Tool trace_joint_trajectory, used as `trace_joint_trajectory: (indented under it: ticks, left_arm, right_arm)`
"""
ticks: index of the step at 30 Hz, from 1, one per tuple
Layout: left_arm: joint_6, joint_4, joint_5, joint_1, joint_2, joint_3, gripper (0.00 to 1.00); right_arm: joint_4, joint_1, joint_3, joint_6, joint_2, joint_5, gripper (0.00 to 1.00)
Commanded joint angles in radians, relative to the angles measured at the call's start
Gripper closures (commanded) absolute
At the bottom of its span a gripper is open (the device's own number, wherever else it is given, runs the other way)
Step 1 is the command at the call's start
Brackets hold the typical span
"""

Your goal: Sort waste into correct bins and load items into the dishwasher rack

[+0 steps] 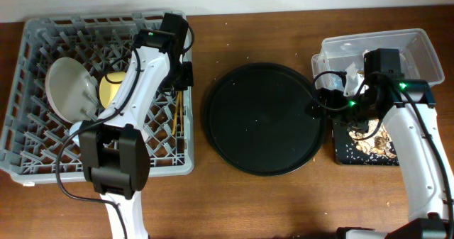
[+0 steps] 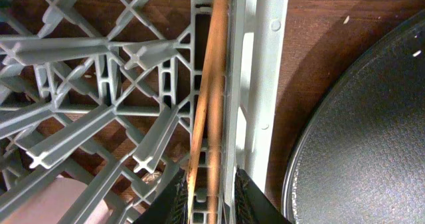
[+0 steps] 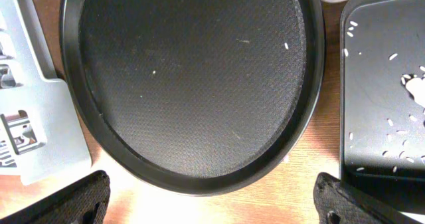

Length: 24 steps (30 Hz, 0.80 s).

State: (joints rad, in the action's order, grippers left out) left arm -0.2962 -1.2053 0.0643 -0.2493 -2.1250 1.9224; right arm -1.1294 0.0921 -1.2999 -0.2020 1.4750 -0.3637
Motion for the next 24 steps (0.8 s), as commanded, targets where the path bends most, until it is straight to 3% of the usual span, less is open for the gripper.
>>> trace_joint_trajectory:
  ticks: [1,6,13,14,24]
  left_arm:
    - [-0.002,-0.048,-0.015,0.001,0.016,0.064,0.80]
    - [0.087,-0.188,0.000,-0.032,0.163,0.251,0.80]
    - [0.084,-0.382,0.087,-0.056,0.475,0.256,0.58]
    - [0.084,-0.426,0.087,-0.056,0.507,0.256,0.01]
    - [0.084,-0.443,0.082,-0.056,0.515,0.256,0.00]
  right_arm:
    - [0.000,0.006,-0.007,0.006,0.000,0.009,0.02]
    - [-0.001,0.006,-0.007,0.006,0.000,0.009,0.02]
    - [-0.016,0.006,-0.007,0.006,0.000,0.009,0.02]
    - [-0.016,0.006,-0.007,0.006,0.000,0.009,0.01]
    - [-0.016,0.006,-0.007,0.006,0.000,0.009,0.02]
